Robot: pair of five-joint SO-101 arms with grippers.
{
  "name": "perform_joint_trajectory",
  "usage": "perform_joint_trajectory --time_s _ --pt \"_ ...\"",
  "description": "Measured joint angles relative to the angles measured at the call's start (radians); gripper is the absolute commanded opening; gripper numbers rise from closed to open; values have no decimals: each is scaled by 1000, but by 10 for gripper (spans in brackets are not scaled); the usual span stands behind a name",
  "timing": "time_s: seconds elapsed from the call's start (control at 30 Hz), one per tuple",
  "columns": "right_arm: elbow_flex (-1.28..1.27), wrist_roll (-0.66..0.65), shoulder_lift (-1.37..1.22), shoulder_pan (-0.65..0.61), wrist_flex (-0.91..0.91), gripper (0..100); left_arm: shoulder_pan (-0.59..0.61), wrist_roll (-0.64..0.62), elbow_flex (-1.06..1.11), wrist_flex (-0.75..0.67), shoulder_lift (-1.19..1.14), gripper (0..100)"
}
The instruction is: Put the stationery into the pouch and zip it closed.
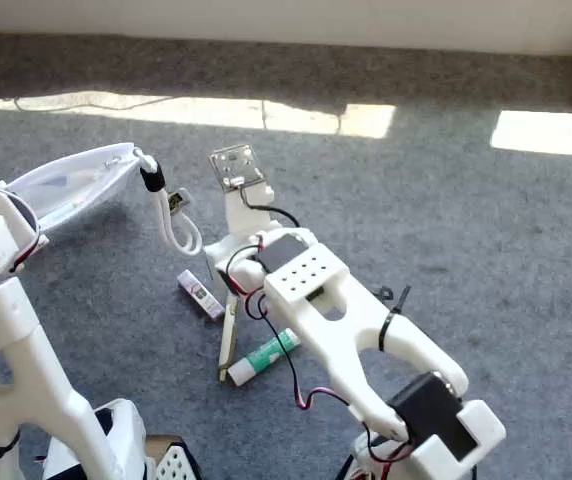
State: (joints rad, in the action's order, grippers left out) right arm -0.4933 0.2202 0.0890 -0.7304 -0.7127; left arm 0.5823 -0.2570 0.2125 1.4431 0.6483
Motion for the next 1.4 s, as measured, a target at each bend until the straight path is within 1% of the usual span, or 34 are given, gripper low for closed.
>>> perform_joint_trajectory --time_s 0.4,1.03,1.2,1.4 --pt "141 5 -235 15 0 112 0 0 25 -2 6 6" --pt "147 5 -267 15 0 111 0 0 37 -12 6 6" --pt "166 5 -342 15 0 109 0 0 37 -12 6 6" --pt "330 5 -436 15 -133 103 0 0 37 -12 6 6"
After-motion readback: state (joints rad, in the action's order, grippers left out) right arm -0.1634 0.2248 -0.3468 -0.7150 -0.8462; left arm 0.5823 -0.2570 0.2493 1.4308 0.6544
